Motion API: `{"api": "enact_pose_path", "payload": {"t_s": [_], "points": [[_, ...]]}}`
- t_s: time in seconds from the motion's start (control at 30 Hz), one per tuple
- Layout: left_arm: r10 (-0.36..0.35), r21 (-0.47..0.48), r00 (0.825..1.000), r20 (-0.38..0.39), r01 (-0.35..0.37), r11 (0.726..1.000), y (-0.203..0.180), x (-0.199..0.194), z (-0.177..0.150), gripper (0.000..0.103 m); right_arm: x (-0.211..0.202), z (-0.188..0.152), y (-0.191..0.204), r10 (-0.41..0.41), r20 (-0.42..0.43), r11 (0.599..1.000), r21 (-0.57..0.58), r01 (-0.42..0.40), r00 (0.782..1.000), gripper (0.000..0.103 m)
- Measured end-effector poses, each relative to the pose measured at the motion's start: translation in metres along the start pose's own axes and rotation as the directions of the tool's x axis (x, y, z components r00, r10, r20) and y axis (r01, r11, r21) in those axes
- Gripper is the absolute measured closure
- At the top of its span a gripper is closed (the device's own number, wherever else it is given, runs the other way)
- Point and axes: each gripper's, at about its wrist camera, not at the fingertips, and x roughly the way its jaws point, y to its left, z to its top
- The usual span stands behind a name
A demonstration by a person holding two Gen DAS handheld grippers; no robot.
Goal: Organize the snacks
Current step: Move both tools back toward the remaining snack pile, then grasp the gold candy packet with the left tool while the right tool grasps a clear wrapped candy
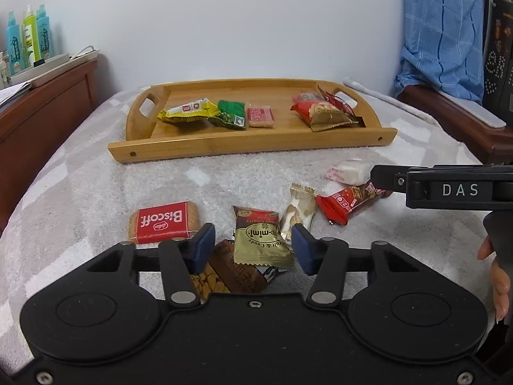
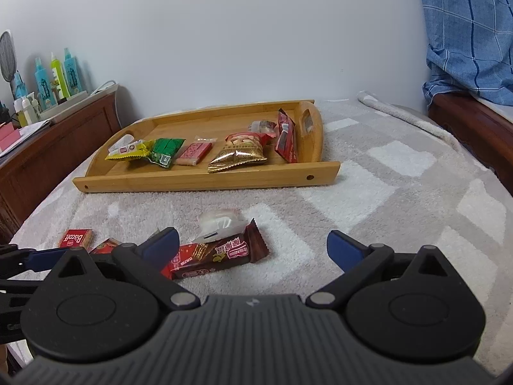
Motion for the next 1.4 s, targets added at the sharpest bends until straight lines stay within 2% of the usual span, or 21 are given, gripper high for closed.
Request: {"api": "enact_pose_path", "payload": {"t_s": [0.2, 0.3, 0.6, 0.7, 0.77, 0.8, 0.83, 0.87, 0.93, 1.4], "points": [[0.004, 0.002, 1.0, -0.009, -0.004, 1.0, 0.0, 0.007, 0.001, 0.057, -0.002, 0.0, 0.007, 0.02, 0.04, 0.999, -0.043, -0.019, 0.999, 0.001], [0.002, 0.004, 1.0, -0.007, -0.002, 1.0, -0.001, 0.009, 0.002, 0.061, 0.0, 0.001, 0.009, 0.04, 0.056, 0.998, -0.052, -0.037, 0.998, 0.009], [0.016, -0.026, 0.999, -0.031, -0.017, 1.0, 0.002, 0.018, 0.006, 0.06, 0.011, 0.003, 0.024, 0.06, 0.056, 0.991, -0.127, -0.053, 0.997, 0.023], [0.01, -0.061, 0.999, -0.038, -0.012, 0.998, 0.006, 0.019, 0.007, 0.06, 0.018, 0.005, 0.025, 0.06, 0.043, 0.992, -0.116, -0.055, 0.997, 0.033], [0.002, -0.076, 0.999, -0.043, -0.006, 0.997, 0.007, 0.02, 0.008, 0.062, 0.024, 0.005, 0.025, 0.068, 0.027, 0.993, -0.102, -0.065, 0.997, 0.045], [-0.005, -0.08, 0.999, -0.044, 0.001, 0.997, 0.008, 0.02, 0.009, 0.07, 0.027, 0.005, 0.024, 0.07, 0.017, 0.993, -0.093, -0.068, 0.997, 0.047], [-0.018, -0.082, 0.999, -0.042, 0.014, 0.997, 0.009, 0.02, 0.009, 0.073, 0.03, 0.006, 0.024, 0.071, 0.005, 0.994, -0.084, -0.071, 0.997, 0.05], [-0.027, -0.082, 0.999, -0.044, 0.024, 0.996, 0.009, 0.02, 0.01, 0.075, 0.033, 0.005, 0.023, 0.07, -0.004, 0.995, -0.078, -0.07, 0.998, 0.056], [-0.029, -0.079, 0.999, -0.044, 0.025, 0.997, 0.008, 0.019, 0.011, 0.076, 0.036, 0.005, 0.023, 0.059, -0.012, 0.996, -0.072, -0.06, 0.998, 0.06], [-0.006, -0.092, 1.0, -0.004, 0.006, 0.996, 0.011, 0.007, 0.021, 0.076, 0.021, 0.009, 0.015, 0.066, 0.048, 0.998, -0.026, -0.065, 0.997, 0.063]]}}
